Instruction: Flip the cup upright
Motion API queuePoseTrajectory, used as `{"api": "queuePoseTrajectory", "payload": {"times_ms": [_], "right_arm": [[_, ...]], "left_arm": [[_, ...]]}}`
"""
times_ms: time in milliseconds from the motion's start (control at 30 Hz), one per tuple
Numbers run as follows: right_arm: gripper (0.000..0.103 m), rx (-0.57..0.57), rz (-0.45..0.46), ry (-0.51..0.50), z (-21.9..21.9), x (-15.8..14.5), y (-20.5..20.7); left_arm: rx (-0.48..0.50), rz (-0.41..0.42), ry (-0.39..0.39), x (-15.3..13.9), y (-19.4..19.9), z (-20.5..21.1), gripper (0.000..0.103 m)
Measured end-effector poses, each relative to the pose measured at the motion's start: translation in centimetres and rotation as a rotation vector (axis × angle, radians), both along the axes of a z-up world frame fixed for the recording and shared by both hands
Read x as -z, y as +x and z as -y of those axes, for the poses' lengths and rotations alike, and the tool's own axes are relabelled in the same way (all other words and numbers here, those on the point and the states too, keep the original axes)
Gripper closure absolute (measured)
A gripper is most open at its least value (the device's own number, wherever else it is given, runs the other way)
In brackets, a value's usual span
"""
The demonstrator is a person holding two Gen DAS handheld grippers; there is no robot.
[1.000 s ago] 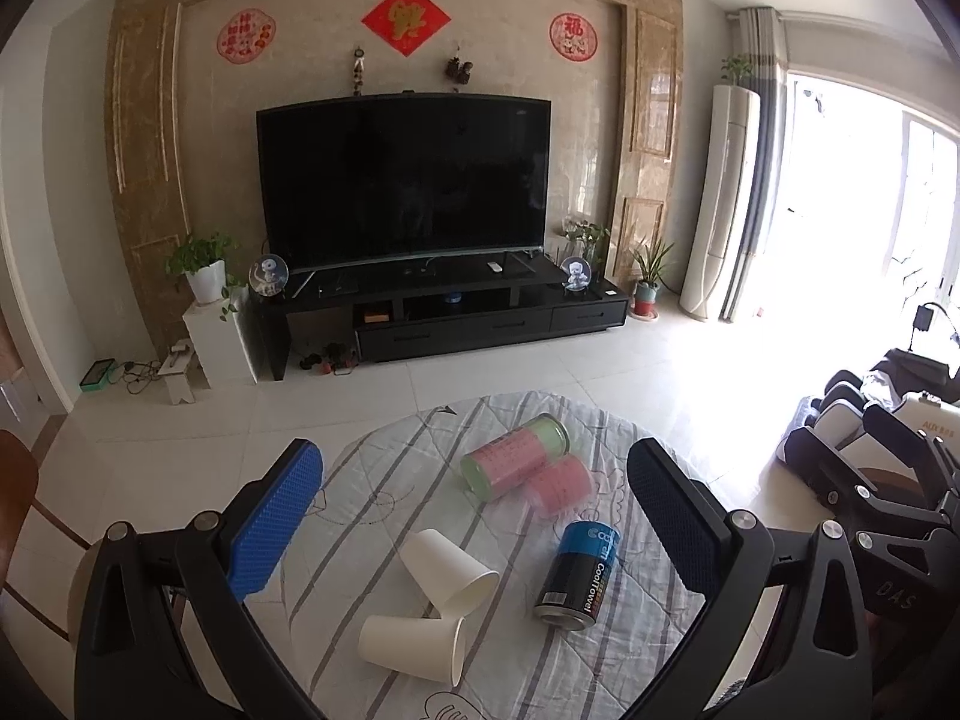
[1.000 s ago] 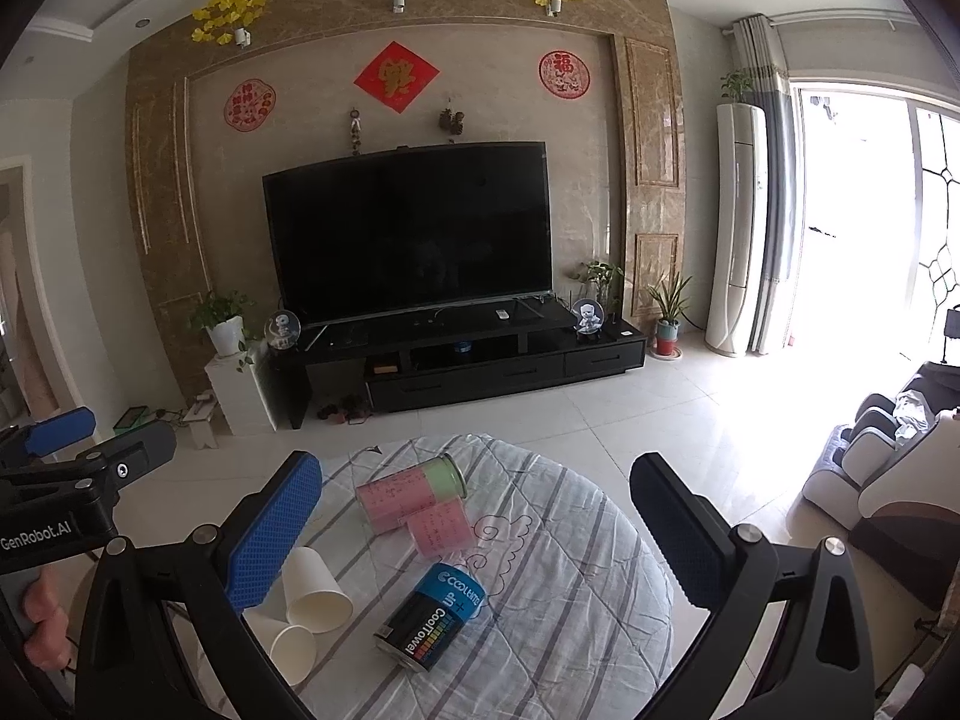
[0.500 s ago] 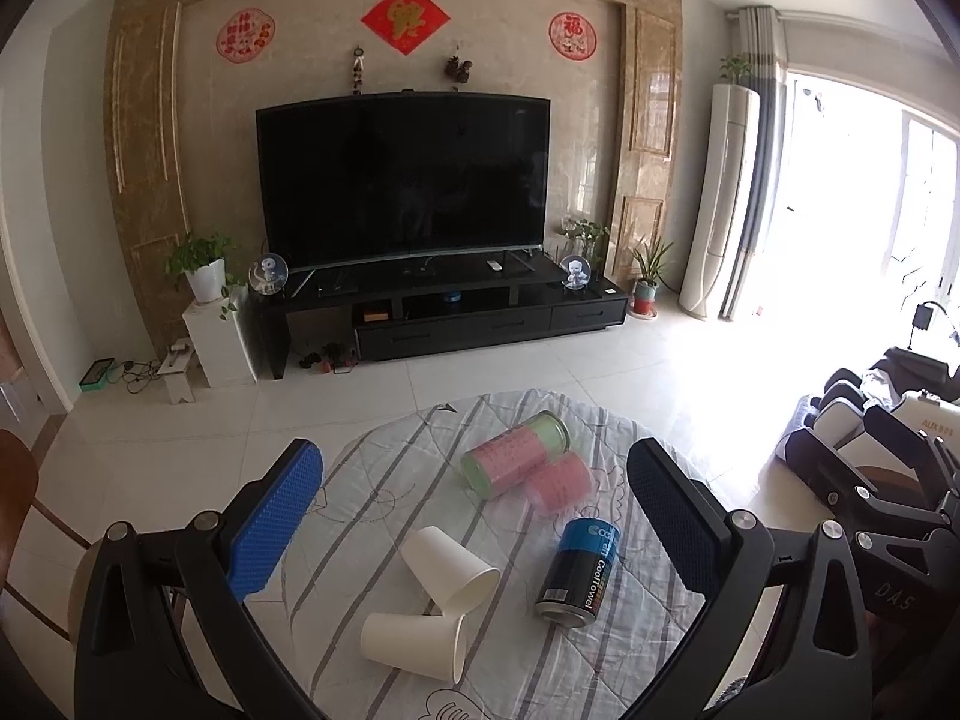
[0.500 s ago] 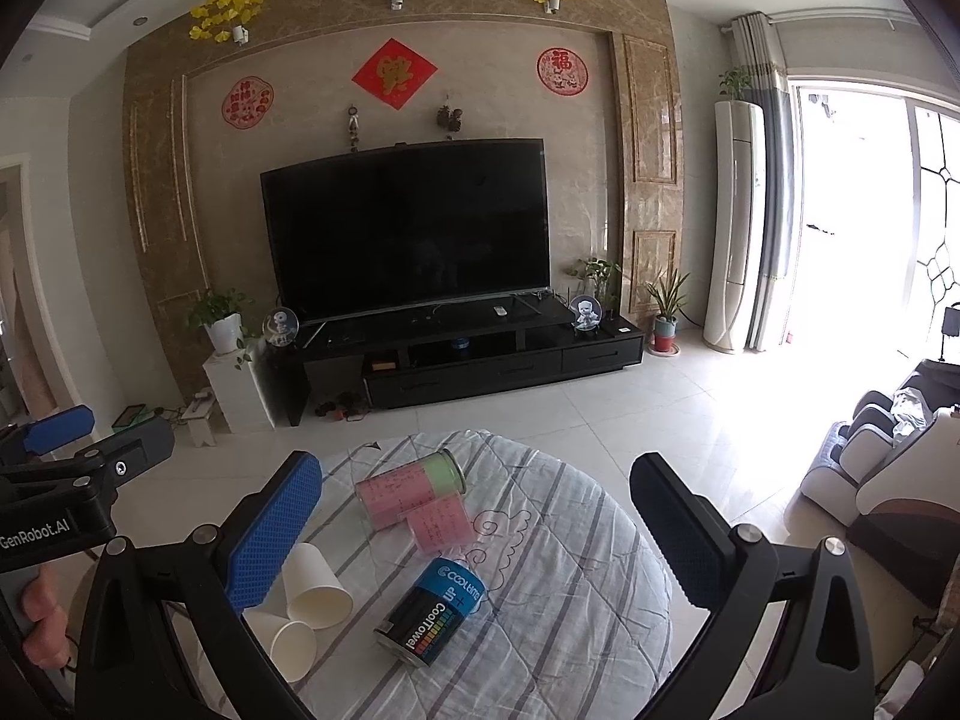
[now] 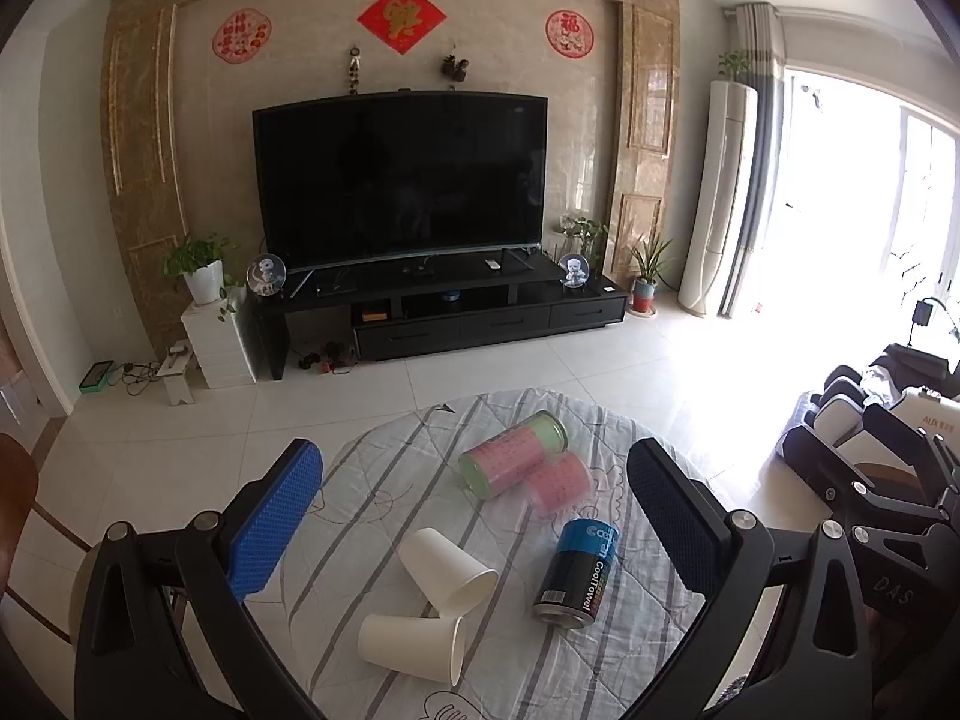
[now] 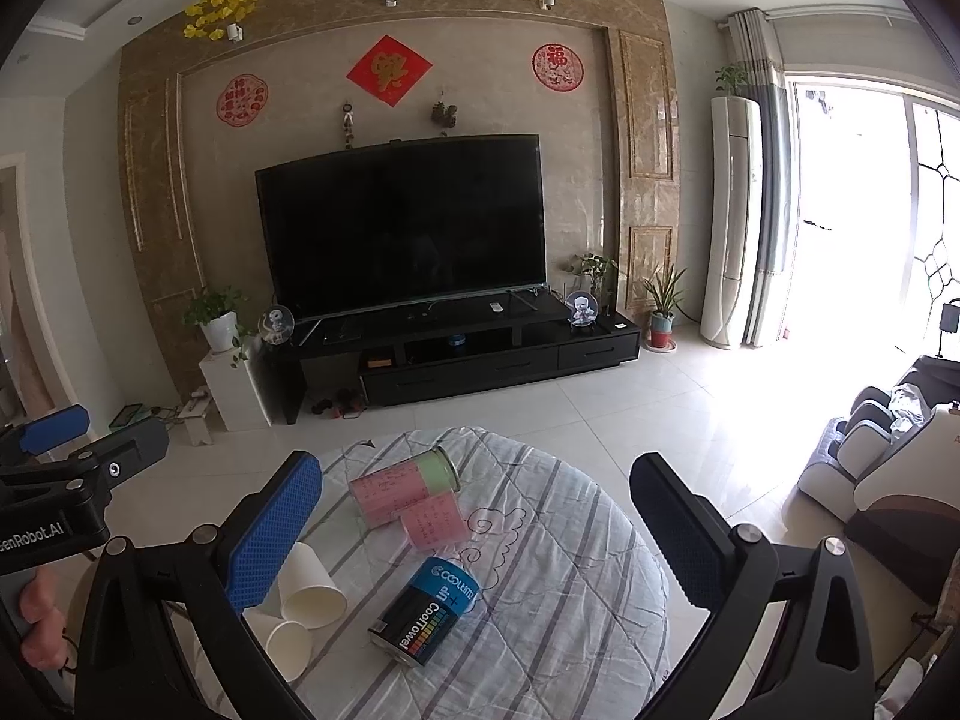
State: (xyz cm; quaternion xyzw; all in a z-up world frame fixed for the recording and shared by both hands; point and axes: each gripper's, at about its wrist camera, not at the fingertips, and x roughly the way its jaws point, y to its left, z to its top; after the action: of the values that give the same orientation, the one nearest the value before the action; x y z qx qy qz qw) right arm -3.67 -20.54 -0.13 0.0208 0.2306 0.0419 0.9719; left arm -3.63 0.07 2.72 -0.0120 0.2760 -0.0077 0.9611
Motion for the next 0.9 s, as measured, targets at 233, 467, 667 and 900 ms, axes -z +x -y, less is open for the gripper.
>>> {"api": "queuePoseTrajectory", "payload": {"times_ms": [233, 467, 667, 900], "right_arm": [[0.000, -0.006, -0.015, -0.009, 0.1, 0.0, 0.5], [0.000, -0.007, -0.075, -0.013, -0.1, 0.7, 2.1], [0.000, -0.005, -0.147, -0.013, 0.0, 1.9, 3.1], [0.000, -0.010, -0.224, -0.009, -0.1, 3.4, 3.9]], "left_arm": [[0.002, -0.029, 0.002, 0.1, 0.9, 0.3, 0.000], [0.019, -0.110, 0.023, 1.3, 2.4, 0.9, 0.000], [0.026, -0.186, 0.024, 2.8, 3.3, 1.0, 0.000], [0.026, -0.258, 0.021, 4.6, 4.0, 0.9, 0.000]]}}
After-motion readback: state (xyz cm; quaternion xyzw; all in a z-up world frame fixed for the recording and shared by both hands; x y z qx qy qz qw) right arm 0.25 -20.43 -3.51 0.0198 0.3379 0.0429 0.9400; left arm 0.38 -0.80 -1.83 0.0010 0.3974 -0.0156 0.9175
